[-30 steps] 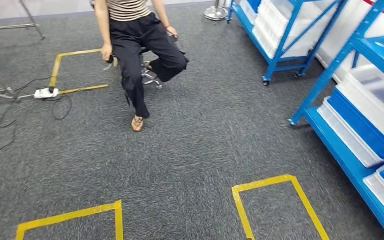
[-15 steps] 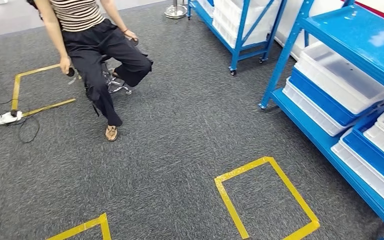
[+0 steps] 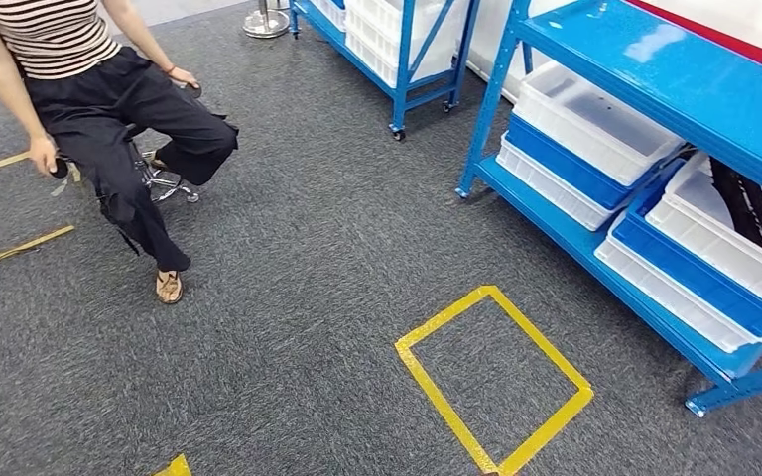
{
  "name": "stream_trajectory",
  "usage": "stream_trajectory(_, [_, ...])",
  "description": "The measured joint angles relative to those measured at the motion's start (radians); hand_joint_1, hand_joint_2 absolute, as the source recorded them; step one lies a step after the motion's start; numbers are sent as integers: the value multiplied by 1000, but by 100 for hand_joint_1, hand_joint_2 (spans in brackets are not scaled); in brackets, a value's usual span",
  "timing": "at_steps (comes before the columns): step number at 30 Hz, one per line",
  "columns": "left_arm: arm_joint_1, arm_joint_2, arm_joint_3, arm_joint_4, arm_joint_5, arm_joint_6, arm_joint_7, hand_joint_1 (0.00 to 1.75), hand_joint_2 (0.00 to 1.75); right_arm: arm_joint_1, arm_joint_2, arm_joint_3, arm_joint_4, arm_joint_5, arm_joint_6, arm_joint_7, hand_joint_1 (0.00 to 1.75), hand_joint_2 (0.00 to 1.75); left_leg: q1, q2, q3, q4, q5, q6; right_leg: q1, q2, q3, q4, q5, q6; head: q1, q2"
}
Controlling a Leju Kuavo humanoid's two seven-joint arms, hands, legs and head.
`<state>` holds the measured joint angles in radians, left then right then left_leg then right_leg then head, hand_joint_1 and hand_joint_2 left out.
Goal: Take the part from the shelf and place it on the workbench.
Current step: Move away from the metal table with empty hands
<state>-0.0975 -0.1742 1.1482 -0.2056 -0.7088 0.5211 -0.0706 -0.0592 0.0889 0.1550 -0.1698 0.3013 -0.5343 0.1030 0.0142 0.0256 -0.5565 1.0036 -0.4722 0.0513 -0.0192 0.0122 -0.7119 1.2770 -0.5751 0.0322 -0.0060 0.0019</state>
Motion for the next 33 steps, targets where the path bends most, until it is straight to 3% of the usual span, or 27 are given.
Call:
stream_trajectory(1, [0, 0, 0, 0, 0, -1, 0, 0, 0, 1, 0, 0, 0, 1, 1, 0, 0, 0, -2, 10, 0, 0, 0, 0, 1, -1, 4, 3, 2, 3, 0, 0])
stream_trajectory(2, [-1, 0, 0, 0, 0, -2, 0, 0, 0, 3, 0, 0, 0, 6, 1, 1, 0, 0, -4, 18, 1, 0, 0, 0, 3, -2, 26, -29, 15, 6, 0, 0])
stream_trajectory(3, [-2, 0, 0, 0, -1, -3, 0, 0, 0, 3, -1, 0, 0, 16, 1, 4, 0, 0, -5, 24, 2, 0, 0, 0, 6, -5, 67, -96, 37, 8, 1, 0])
stream_trajectory(5, [-5, -3, 0, 0, -2, -5, 0, 0, 0, 3, -4, 2, 0, 34, -2, 17, 0, 0, -7, 33, 3, 1, 0, -1, 19, -17, 152, -240, 78, 1, 0, 0])
stream_trajectory(7, [-8, -5, 0, 0, -1, -8, -3, 0, 0, 2, -7, 3, 0, 42, -6, 28, 0, 0, -11, 38, 0, 4, -1, -3, 26, -27, 189, -303, 97, -6, 0, 0])
stream_trajectory(10, [-7, -4, 0, 0, 12, -11, -14, 0, 0, 4, -7, 3, 0, 47, -6, 36, 0, 0, -12, 38, -2, 6, -1, -2, 26, -28, 188, -306, 104, 0, -1, 0])
stream_trajectory(19, [-7, 0, 16, 0, 50, -9, -28, 0, 0, 3, -4, 3, 0, 56, -7, 38, 0, 0, -11, 36, -2, 3, 4, -9, 26, -29, 187, -306, 105, 0, -1, 0])
stream_trajectory(24, [-7, 0, 26, 0, 54, -8, -28, 0, 0, 3, -2, 3, 0, 57, -7, 39, 0, 0, -12, 33, 0, -6, 9, 2, 21, -30, 185, -301, 101, 5, -1, 0])
stream_trajectory(26, [-8, 0, 27, 0, 54, -8, -29, 0, 0, 3, -2, 3, 0, 58, -7, 40, 0, 0, -6, 33, 2, -15, 15, 11, 19, -25, 154, -239, 68, 4, 1, 0])
stream_trajectory(28, [-8, 0, 28, 0, 54, -8, -29, 0, 0, 4, -2, 3, 0, 58, -7, 41, 0, 0, -4, 33, -1, -15, 17, 14, 15, -21, 85, -98, 9, 3, 2, 0])
stream_trajectory(30, [-7, -1, 28, 0, 55, -8, -29, 0, 0, 6, -2, 3, 0, 58, -7, 42, 0, 0, -4, 32, -2, -15, 17, 14, 10, -19, 36, -2, -16, 10, 3, 0])
stream_trajectory(31, [-7, -1, 28, 0, 55, -8, -29, 0, 0, 7, -2, 3, 0, 59, -7, 43, 0, 0, -4, 31, -1, -15, 16, 13, 8, -19, 40, -12, -3, 17, 3, 0])
stream_trajectory(33, [-7, -2, 28, 0, 55, -8, -29, 0, 0, 8, -2, 3, 0, 62, -7, 43, 0, 0, -4, 28, 5, -15, 14, 10, 9, -22, 101, -145, 59, 29, 3, 0])
